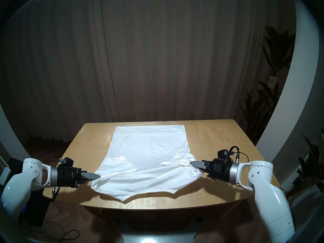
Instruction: Fold the shirt by bringing both sleeves in and then folding it in half
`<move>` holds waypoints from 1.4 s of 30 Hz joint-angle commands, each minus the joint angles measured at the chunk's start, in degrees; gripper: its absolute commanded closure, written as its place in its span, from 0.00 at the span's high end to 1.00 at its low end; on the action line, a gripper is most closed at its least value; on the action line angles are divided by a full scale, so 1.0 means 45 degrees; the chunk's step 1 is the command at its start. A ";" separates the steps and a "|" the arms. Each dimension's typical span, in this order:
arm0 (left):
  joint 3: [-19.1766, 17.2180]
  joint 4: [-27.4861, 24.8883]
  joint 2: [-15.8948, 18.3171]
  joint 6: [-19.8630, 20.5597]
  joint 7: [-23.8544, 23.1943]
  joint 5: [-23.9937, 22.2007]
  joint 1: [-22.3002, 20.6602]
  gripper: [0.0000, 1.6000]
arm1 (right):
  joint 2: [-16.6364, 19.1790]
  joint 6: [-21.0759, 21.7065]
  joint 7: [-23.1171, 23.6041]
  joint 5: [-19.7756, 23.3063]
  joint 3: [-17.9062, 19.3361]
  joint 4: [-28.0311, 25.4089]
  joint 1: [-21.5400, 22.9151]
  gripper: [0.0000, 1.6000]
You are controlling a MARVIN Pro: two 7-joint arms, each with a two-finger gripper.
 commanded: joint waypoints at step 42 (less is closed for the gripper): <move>-0.5866 -0.3648 -0.2525 -0.0022 -0.0879 0.0795 0.7357 0.00 | -0.0154 -0.0885 0.2193 0.0183 0.1435 -0.2198 -0.2108 0.00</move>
